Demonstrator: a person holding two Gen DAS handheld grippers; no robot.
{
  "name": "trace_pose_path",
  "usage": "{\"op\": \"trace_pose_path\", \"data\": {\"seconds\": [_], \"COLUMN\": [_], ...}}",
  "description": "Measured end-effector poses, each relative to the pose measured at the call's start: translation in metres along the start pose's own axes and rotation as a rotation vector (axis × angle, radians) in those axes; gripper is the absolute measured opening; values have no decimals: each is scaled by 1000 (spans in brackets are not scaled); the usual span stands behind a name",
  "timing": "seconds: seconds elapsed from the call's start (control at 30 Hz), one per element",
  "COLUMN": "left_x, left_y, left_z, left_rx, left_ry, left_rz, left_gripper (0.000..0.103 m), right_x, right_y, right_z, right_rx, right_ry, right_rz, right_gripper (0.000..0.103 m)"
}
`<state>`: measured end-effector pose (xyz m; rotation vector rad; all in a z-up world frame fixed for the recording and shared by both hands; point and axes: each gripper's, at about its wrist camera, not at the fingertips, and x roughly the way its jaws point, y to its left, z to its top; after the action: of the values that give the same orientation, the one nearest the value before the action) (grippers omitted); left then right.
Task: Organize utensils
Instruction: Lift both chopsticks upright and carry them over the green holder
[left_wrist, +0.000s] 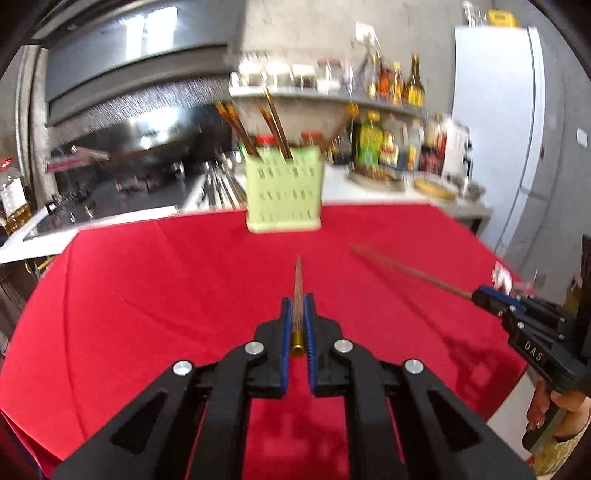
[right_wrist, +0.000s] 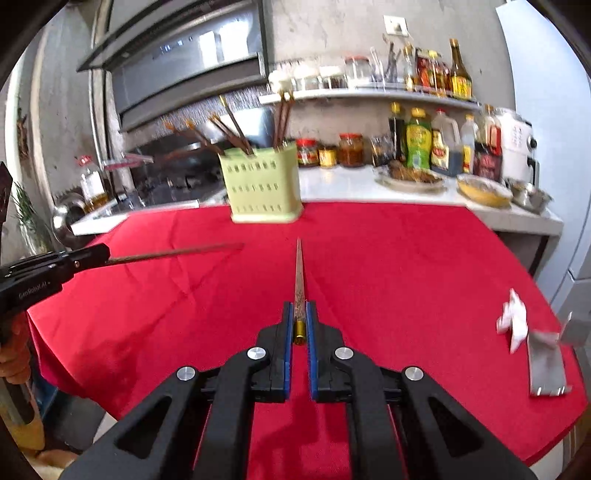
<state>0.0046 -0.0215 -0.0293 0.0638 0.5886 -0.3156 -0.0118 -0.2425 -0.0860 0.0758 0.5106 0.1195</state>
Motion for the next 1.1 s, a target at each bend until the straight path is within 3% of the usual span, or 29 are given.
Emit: {"op": "trace_pose_path", "data": {"seconds": [0.2,0.37,0.7,0.9,1.1], "left_x": [-28,-37,-41,-45,-38], "left_y": [15,22,32,42,46], "left_z": [34,51,71,87,91], "left_rx": [-5,6,35,56,54], "left_ry": [-115,-165,-161,-87,-95], "left_rz": [29,54,55,59,55], "left_gripper": [6,6,6,6,6], "right_x": [-15,-23,-15,-7,7], "right_y": [7,9,26,37,41], "right_z": [46,88,146,156,152], "right_rx": [1,4,-74,-104,-122], "right_ry": [-83,-140,-155,-174,-161], "right_rz": [52,62,53,55,40], "right_gripper": [7,7,7,7,7]}}
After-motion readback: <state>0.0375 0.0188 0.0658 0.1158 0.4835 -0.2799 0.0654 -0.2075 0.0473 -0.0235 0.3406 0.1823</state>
